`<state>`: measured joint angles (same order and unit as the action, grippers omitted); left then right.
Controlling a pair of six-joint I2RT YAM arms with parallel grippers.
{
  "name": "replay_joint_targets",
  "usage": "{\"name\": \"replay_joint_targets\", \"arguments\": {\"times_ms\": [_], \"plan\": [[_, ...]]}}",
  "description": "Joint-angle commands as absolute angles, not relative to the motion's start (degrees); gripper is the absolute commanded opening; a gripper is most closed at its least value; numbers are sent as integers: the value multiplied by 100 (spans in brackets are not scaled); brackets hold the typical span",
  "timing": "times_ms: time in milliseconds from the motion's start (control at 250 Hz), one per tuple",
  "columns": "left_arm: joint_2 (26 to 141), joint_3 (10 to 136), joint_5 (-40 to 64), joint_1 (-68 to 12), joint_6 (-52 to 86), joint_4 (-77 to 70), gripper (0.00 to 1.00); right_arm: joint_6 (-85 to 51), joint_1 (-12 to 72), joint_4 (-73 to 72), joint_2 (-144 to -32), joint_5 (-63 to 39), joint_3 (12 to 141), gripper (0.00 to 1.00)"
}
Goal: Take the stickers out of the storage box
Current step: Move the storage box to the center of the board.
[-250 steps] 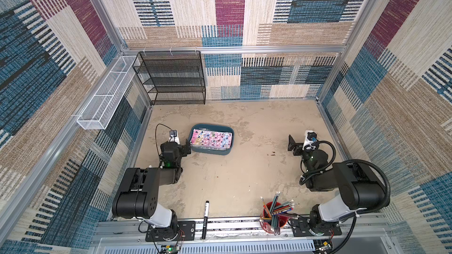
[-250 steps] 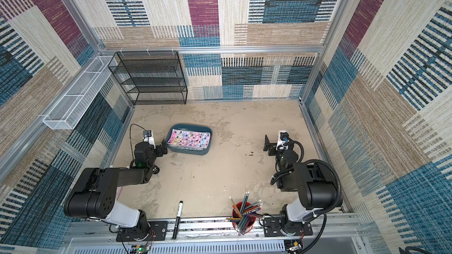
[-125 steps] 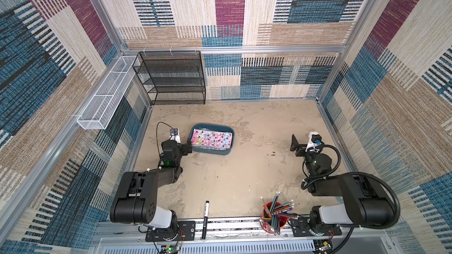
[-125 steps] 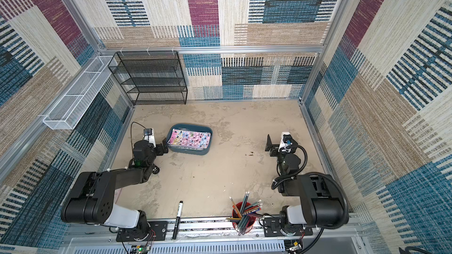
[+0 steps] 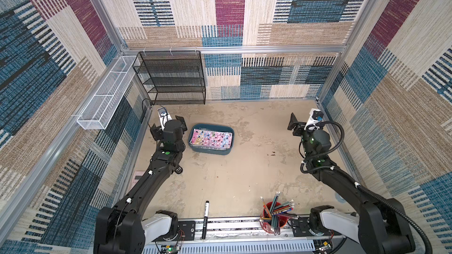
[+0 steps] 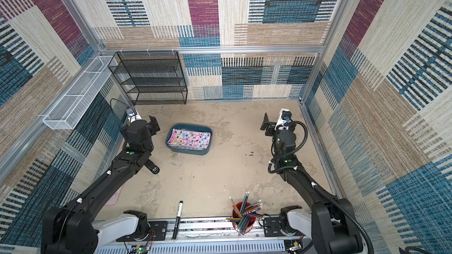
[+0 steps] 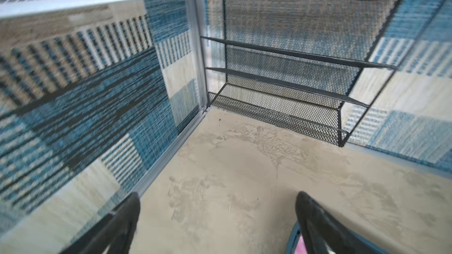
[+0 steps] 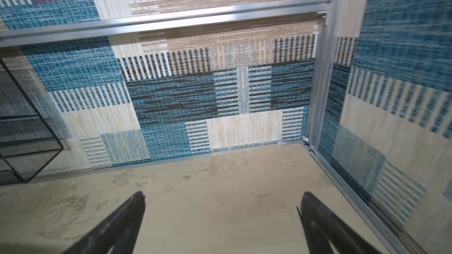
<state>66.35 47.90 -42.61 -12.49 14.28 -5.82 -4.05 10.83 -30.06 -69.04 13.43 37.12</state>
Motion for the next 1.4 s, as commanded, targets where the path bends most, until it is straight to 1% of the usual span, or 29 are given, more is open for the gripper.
{"name": "replay_joint_targets", "arguments": {"times_ms": [0,24,40,88,120,144,176,180,184,188,224,260,360,460,504,568,660,708,856,948,1016,1088,1212,1284,1396], "plan": [[6355,5007,-4234,-1209,2672,939,99,-443,1354,-1127,-7435,1100,4468,99],[6277,5015,-3882,-1213,2562,1001,99,-322,1456,-1081,-7546,971,4565,100],[6226,5006,-3657,-1214,2554,1044,99,-246,1515,-1061,-7617,854,4625,98],[6070,4963,-3259,-1215,2766,1197,99,-116,1629,-945,-7822,322,4838,87],[5947,4906,-3199,-1213,3088,1339,99,-131,1673,-869,-7980,-13,4989,76],[5830,4853,-3228,-1207,3389,1491,99,-144,1699,-838,-8082,-213,5082,64],[5670,4737,-3199,-1188,3718,1541,99,-179,1721,-826,-8204,-471,5174,44],[5643,4719,-3195,-1183,3749,1535,99,-179,1721,-826,-8204,-471,5174,44],[5617,4698,-3188,-1180,3777,1528,99,-194,1729,-820,-8234,-515,5200,39],[5594,4674,-3180,-1175,3805,1515,99,-198,1735,-823,-8248,-530,5219,36],[5361,4452,-3254,-1154,4131,1440,99,-260,1773,-807,-8391,-628,5320,16],[5137,4220,-3263,-1114,4426,1322,99,-272,1824,-768,-8539,-677,5440,0],[4839,3815,-2790,-1052,4173,711,99,-272,1950,-432,-8989,-716,5845,0],[5353,4427,-2223,-1057,4600,1848,100,-328,2062,-96,-9341,-703,6135,0],[5772,4807,-1875,-1055,4826,2484,95,-391,2115,-75,-9410,-686,6170,0],[6397,5220,-1318,-1064,5154,3135,90,-486,2158,-156,-9423,-654,6122,0],[7080,5446,-593,-1138,5559,3406,79,-595,2199,-139,-9411,-497,6109,0],[7308,5421,-401,-1237,5832,3399,76,-598,2212,-19,-9451,-422,6172,0],[7658,5381,-420,-1609,6415,3453,73,-486,2234,284,-9464,-59,6293,1],[7820,5437,-449,-1738,6546,3483,78,-465,2248,240,-9384,47,6214,5],[8047,5548,-422,-1784,6565,3521,78,-457,2248,207,-9347,54,6189,8],[8358,5681,-309,-1810,6568,3526,71,-449,2245,202,-9338,27,6201,12],[8866,5896,-219,-1819,6562,3524,57,-405,2257,175,-9288,50,6207,13],[9086,6010,-161,-1819,6532,3426,52,-378,2258,122,-9246,53,6175,13],[9344,6171,-29,-1826,6491,3216,51,-352,2258,90,-9242,28,6132,13]]}}
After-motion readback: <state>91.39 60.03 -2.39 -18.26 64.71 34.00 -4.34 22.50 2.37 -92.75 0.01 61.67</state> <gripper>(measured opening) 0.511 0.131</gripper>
